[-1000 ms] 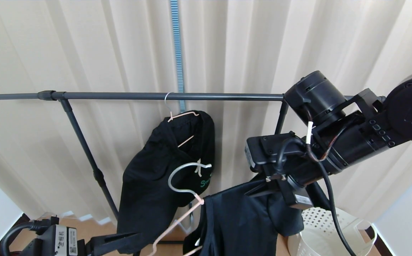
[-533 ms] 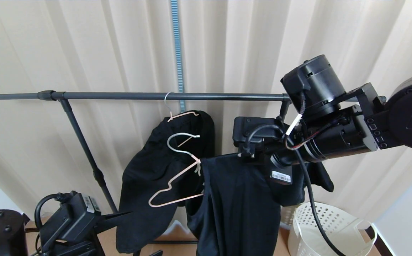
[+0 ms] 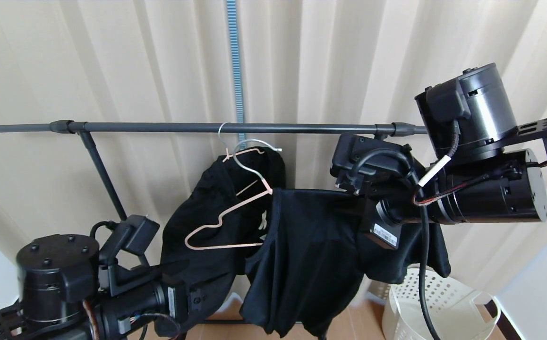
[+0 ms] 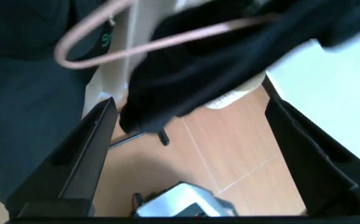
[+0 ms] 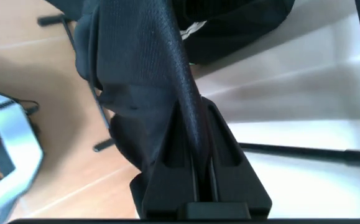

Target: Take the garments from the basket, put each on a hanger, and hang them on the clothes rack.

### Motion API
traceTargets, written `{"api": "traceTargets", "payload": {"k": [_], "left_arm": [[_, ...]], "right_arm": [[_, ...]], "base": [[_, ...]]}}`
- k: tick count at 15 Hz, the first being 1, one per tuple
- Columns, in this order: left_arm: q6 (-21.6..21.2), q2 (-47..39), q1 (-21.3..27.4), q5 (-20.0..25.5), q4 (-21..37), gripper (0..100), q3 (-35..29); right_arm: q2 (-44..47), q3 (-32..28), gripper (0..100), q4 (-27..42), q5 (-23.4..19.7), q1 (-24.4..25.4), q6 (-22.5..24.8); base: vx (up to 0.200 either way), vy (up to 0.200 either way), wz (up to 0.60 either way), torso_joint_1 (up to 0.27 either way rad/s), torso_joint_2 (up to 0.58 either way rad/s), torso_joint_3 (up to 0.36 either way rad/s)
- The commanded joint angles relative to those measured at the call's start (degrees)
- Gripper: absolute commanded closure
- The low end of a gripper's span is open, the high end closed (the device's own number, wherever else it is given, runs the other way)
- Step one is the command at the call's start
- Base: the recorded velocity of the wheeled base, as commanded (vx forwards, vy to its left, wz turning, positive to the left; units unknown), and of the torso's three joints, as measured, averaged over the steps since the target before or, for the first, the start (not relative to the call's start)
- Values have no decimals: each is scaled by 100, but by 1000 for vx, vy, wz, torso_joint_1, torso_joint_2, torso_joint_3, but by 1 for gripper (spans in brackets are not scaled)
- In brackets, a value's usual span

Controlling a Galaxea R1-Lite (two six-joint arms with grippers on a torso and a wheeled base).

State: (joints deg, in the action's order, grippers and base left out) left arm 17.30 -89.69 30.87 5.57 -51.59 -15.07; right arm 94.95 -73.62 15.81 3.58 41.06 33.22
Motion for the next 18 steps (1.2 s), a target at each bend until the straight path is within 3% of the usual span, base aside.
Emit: {"api": "traceTargets", "payload": {"k": [1,3,4,6,8,12,18], "left_arm": [[353,-559,-19,-197,0,0,-348],[459,-611,-10,-267,0,0,-392],[714,-655,16,-311,0,0,-488],[828,-647,51,-311,0,0,-488],[837,-655,157,-346,0,0,-497],[819,-1033,447,-1032,-26,0,-559],[801,-1051,675,-1120,-35,0,-506]], "right_arm": [[-188,128,100,1,134,113,-228],[-196,137,100,1,213,183,-430],[-214,128,100,-8,239,333,-624],[-214,137,100,1,336,429,-650],[-205,128,100,-8,354,552,-720],[-214,111,100,-8,354,737,-870],[-214,85,100,-17,354,842,-931]], "base": [[0,0,0,0,0,0],[0,0,0,0,0,0],[0,0,0,0,0,0],[0,0,0,0,0,0],[0,0,0,0,0,0],[0,0,0,0,0,0],[0,0,0,0,0,0]]}}
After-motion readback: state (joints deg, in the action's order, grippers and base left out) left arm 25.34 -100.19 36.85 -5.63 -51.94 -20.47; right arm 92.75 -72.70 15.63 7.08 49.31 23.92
